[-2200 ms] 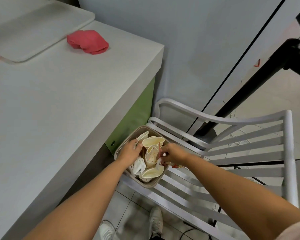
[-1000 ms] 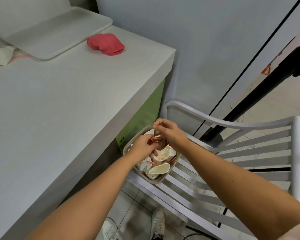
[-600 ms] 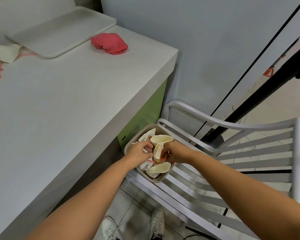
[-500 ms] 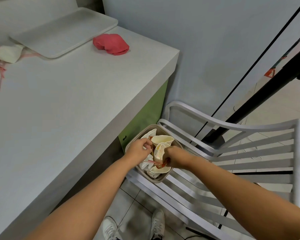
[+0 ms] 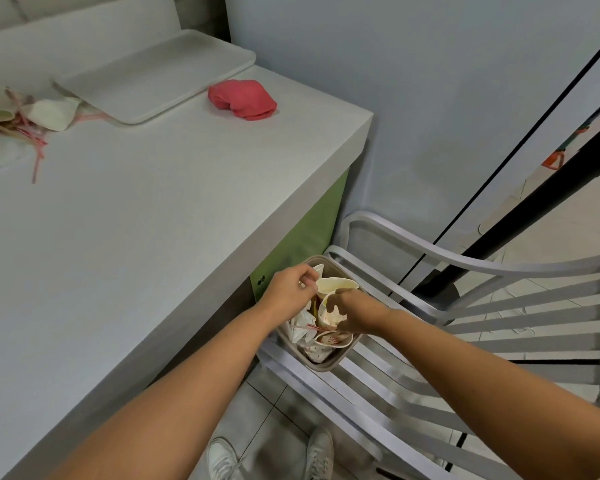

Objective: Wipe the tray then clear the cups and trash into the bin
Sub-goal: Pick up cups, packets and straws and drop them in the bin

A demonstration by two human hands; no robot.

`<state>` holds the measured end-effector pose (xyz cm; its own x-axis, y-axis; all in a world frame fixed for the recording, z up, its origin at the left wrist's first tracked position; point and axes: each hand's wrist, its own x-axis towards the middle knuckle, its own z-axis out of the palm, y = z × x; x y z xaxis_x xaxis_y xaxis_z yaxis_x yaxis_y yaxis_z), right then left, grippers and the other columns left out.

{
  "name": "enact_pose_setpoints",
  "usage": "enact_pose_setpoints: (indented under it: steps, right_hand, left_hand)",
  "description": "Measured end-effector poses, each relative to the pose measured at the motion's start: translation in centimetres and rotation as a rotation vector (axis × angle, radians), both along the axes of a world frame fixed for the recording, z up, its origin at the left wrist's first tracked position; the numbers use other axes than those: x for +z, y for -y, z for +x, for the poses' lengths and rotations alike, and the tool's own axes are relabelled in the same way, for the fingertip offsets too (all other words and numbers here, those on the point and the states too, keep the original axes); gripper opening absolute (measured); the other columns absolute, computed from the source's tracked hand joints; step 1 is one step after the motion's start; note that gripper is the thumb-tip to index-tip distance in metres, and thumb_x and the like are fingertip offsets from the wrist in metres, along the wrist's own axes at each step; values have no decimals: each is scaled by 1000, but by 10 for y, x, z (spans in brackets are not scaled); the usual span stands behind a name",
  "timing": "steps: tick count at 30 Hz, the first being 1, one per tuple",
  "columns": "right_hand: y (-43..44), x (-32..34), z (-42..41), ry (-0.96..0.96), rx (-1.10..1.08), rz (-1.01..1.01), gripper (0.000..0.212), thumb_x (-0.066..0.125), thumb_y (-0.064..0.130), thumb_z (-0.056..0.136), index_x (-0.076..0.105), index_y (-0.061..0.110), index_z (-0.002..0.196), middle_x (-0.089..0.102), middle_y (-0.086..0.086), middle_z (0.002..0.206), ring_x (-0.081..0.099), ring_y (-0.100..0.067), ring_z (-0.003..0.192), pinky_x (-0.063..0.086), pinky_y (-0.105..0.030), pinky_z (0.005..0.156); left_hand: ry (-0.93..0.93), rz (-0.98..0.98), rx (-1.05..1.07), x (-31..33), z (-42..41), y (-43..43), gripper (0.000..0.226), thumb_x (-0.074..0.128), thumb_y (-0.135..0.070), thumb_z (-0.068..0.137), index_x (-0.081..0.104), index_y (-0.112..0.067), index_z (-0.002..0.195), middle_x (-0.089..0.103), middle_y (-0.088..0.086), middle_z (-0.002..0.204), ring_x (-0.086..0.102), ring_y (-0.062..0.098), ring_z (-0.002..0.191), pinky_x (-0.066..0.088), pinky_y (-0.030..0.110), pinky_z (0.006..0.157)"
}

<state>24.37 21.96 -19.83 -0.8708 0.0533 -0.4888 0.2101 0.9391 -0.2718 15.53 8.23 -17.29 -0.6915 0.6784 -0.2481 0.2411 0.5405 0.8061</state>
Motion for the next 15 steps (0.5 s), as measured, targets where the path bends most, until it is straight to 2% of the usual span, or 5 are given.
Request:
enact_pose_setpoints:
  steps: [5,8,10,13,15]
  right_hand:
    - [10,58,-34,-72,86,6,25,63,19,88,64,13,112,65,-4,110,57,-19,92,37,-20,72]
    - [23,93,-58,-165,117,18,8,59,21,88,66,22,86,64,3,83,51,-17,79,36,-23,70]
    - [36,115,-74,-291,82,-11,17,58,21,88,61,25,71,50,5,63,48,-18,71,37,-26,66]
    - [55,136,-95,-448,55,-53,17,59,23,88,69,11,93,50,5,65,47,-15,66,45,-31,67]
    - [68,145,-110,-485,67,-65,17,58,22,88,70,11,94,52,5,66,48,-15,66,47,-32,69]
  left_hand:
    - [-53,163,66,34,-7,0,13,52,-11,92,63,-12,99,61,1,82,55,13,72,51,30,71]
    - [-180,298,169,64,-17,6,12,53,-15,92,65,-12,93,60,-3,76,53,3,66,43,9,63]
    - [-272,364,243,85,-28,15,12,54,-14,92,64,-11,97,59,-7,78,52,-1,67,39,2,61]
    - [-353,377,303,106,-48,34,15,53,-14,92,60,-12,105,56,-5,85,51,2,69,38,4,62]
    - [-384,345,346,113,-64,51,17,52,-15,92,58,-13,108,56,-3,93,48,4,67,38,10,64]
